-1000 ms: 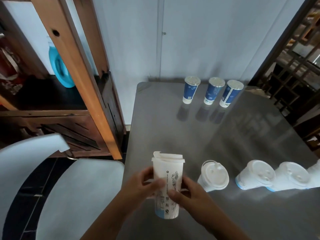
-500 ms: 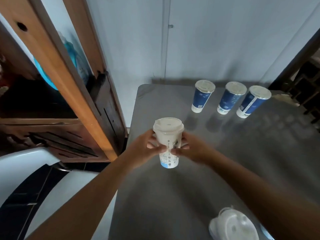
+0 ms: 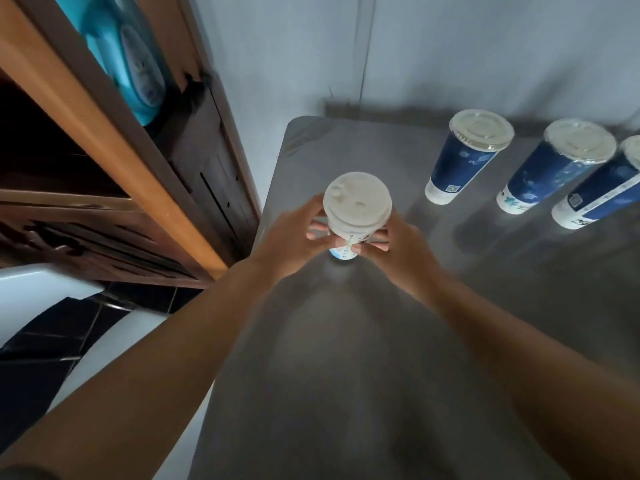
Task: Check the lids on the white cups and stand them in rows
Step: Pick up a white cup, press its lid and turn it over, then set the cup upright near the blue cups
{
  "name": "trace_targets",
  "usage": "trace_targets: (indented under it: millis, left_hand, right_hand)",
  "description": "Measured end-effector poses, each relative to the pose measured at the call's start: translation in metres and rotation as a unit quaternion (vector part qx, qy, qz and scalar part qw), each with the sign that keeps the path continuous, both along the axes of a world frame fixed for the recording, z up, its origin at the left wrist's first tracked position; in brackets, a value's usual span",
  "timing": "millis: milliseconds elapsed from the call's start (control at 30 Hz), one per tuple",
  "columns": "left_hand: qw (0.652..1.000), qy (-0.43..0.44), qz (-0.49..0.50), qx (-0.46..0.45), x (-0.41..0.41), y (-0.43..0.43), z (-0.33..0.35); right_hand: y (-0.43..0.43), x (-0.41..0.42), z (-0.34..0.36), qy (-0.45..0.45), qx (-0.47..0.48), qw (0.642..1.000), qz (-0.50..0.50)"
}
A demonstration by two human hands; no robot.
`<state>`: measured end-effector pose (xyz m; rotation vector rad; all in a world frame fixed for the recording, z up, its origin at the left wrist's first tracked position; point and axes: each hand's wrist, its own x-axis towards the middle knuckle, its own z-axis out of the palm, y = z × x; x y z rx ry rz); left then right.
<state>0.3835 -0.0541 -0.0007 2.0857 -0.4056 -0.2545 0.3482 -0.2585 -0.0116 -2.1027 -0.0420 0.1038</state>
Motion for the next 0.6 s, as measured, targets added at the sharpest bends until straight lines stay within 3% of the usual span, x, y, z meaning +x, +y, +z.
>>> trace_targets:
  millis: [433, 600]
  left_hand:
    - [0.999, -0.021, 0.020, 0.040, -0.001, 0.007, -0.023]
    - [0.997, 0.033, 0.037, 0.065, -0.014, 0.012, -0.025]
  right_hand:
    - [0.008, 0.005, -0.021, -0.021, -0.023, 0.999, 0.012]
    - [-0.001, 0.001, -0.020, 0.062, -0.033, 0.997, 0.028]
